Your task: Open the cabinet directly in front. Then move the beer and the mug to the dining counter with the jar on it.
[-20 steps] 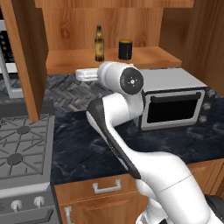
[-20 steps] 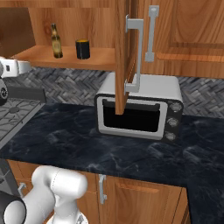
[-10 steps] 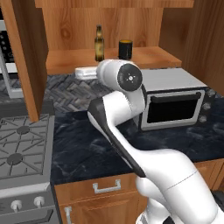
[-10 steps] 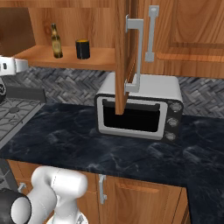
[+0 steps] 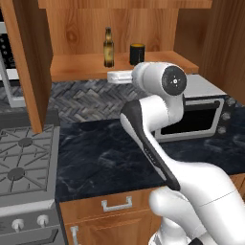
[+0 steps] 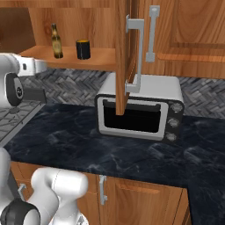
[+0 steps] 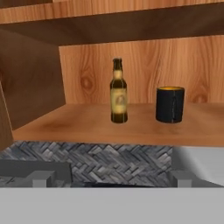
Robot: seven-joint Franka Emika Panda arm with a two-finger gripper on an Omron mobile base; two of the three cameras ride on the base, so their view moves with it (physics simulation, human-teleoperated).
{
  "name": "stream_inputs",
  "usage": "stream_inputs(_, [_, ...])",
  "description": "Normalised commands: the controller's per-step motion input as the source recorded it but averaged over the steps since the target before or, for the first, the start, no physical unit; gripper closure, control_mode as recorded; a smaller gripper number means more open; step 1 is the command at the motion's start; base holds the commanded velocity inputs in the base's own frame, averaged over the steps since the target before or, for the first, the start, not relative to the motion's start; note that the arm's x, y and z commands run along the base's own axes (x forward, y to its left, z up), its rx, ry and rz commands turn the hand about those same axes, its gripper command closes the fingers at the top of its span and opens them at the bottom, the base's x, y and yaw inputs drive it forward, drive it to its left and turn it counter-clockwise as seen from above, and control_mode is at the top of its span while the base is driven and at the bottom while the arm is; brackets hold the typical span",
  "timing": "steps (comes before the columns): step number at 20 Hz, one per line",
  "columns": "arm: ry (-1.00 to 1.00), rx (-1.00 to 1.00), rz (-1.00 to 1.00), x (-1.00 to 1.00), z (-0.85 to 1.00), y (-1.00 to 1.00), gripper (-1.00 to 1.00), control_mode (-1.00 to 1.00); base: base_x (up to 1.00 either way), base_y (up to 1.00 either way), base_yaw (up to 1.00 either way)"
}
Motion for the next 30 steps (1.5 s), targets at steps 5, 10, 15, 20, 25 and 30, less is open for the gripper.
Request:
stream_inputs(5, [0.00,0.00,0.03,0.12,0.15,-0.10,-1.00,-1.00,0.00,0.00,0.00])
stream_inputs(10, [-0.01,0.00,0.06,0.00,0.00,-0.04,-1.00,-1.00,0.00,0.00,0.00])
stream_inputs(15, [0.05,0.00,0.00,0.10,0.06,0.00,-1.00,-1.00,0.00,0.00,0.00])
stream_inputs(20, [0.18,-0.05,0.00,0.15,0.21,0.00,-1.00,-1.00,0.00,0.00,0.00])
stream_inputs(25, [0.16,0.00,0.00,0.07,0.18,0.00,-1.00,-1.00,0.00,0.00,0.00])
stream_inputs(30, [-0.03,0.00,0.00,0.00,0.00,0.00,-1.00,-1.00,0.00,0.00,0.00])
